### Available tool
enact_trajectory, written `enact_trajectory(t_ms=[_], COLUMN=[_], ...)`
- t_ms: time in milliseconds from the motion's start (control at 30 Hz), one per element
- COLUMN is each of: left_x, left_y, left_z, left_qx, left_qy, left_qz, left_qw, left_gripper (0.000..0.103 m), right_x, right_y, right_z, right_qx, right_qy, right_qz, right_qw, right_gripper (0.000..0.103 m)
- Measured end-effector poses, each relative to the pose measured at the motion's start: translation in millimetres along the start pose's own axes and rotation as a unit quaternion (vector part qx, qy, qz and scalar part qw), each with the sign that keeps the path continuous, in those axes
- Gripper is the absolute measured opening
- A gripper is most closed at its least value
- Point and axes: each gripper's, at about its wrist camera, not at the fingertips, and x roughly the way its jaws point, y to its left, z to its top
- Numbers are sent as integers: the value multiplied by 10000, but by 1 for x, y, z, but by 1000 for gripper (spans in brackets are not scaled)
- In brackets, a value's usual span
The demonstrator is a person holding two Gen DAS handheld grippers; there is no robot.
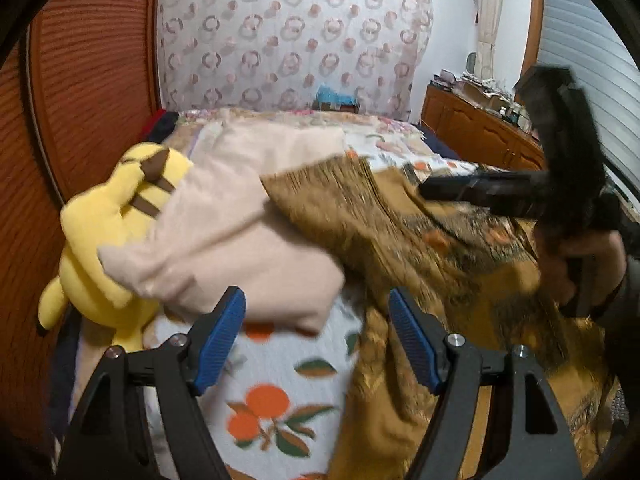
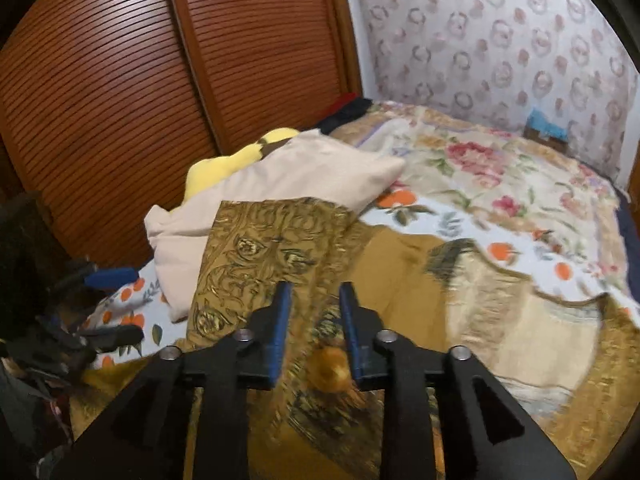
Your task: Fold small clothes
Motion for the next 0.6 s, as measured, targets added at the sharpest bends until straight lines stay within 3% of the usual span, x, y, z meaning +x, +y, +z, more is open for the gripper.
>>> enact_trajectory(t_ms=[100, 300, 333, 400, 467, 600], left_x=[-3, 6, 8, 12, 17, 29], left_y=[7, 22, 23, 26, 28, 26], left_z=[10, 19, 20, 23, 26, 36], left_qx=[-24, -86, -93, -138, -155, -110], left_qy=[-97, -156, -183, -235, -197, -109], left_qz=[-34, -67, -99, -139, -143, -147], left_qw=[9999, 9998, 9997, 9995, 9996, 9998], left_gripper=[75, 75, 75, 75, 75, 75], right_x=[24, 59, 62, 65, 62, 31], right_y=[0, -18, -22, -25, -23, -21], right_z=[8, 20, 20, 20, 20, 21], right_qx=[145, 693, 796, 862, 775, 644], right_qy=[10, 229, 274, 342, 319, -80], right_qz=[120, -14, 33, 251, 393, 685], right_qw=[9998, 9973, 9964, 9954, 9957, 9955], right_gripper=[44, 46, 41, 17, 5, 1])
